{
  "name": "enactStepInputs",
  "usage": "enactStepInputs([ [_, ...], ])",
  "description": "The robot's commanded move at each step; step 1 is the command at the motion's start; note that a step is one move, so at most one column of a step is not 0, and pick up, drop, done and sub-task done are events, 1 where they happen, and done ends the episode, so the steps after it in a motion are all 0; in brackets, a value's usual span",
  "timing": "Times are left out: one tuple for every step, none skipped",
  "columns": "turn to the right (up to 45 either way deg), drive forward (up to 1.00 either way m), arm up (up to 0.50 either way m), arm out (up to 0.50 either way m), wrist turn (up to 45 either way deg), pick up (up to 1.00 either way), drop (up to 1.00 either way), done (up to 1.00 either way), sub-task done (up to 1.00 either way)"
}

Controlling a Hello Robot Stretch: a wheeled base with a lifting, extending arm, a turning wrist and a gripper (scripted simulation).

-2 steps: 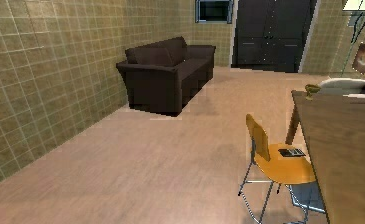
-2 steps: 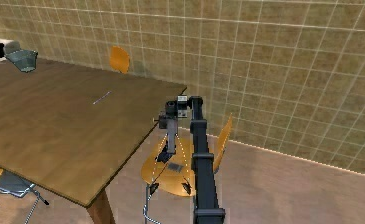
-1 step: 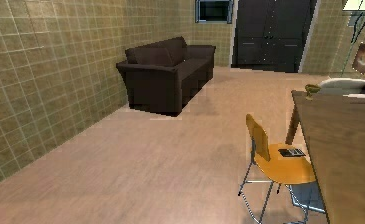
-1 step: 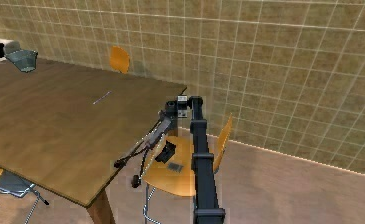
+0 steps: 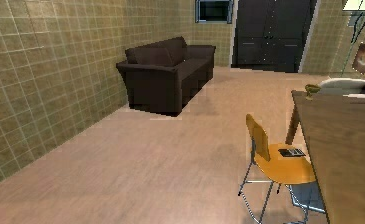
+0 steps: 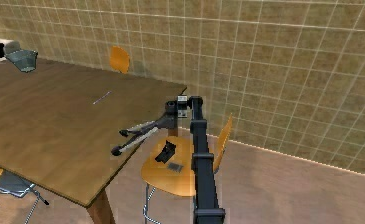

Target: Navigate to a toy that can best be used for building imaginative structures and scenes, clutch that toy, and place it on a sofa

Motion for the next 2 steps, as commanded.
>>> enactStepInputs([
  [0.0,0.00,0.00,0.00,45.0,0.00,0.00,0.00,0.00],
  [0.0,0.00,0.00,0.00,27.0,0.00,0.00,0.00,0.00],
])
